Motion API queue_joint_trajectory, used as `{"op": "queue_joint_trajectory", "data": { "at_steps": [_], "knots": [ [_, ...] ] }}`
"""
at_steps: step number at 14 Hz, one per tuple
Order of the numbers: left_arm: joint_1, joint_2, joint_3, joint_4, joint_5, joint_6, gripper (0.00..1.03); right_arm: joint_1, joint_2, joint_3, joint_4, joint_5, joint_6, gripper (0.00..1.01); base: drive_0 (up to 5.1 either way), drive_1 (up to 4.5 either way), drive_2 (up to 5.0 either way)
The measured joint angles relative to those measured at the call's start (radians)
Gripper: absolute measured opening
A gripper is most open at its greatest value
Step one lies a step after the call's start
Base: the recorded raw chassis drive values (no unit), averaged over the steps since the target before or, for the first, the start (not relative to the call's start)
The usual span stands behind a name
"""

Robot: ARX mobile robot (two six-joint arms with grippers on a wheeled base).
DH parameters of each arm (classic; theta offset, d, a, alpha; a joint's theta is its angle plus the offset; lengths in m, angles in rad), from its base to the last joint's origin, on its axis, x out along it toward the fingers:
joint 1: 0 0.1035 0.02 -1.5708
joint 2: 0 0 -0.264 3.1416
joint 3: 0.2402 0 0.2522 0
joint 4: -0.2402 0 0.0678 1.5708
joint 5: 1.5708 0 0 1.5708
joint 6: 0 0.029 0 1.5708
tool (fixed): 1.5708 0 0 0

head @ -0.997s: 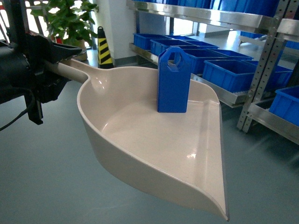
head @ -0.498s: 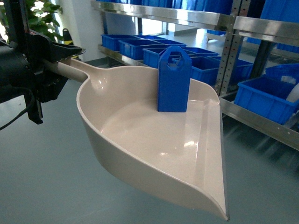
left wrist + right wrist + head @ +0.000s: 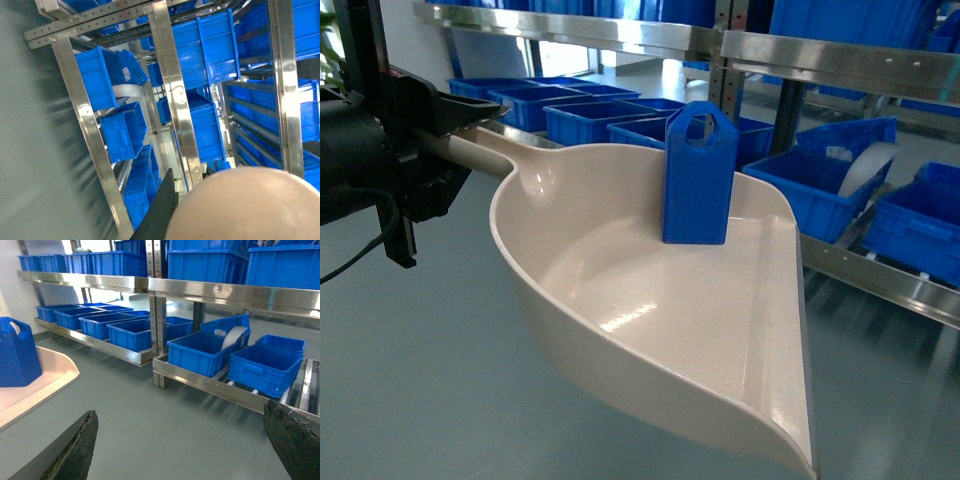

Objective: Place part in tray to right shelf

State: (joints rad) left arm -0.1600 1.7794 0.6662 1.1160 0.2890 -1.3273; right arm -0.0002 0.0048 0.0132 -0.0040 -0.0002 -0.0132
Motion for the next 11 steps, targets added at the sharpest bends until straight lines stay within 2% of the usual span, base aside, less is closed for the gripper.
{"op": "queue_joint_trajectory", "data": {
  "at_steps": [11],
  "knots": [
    [0.001,0.000,0.000,0.000,0.000,0.000,0.12,0.000,0.000,0.000,0.000,0.000,0.000,0.98,-1.6,-1.59,-1.6]
  ]
}}
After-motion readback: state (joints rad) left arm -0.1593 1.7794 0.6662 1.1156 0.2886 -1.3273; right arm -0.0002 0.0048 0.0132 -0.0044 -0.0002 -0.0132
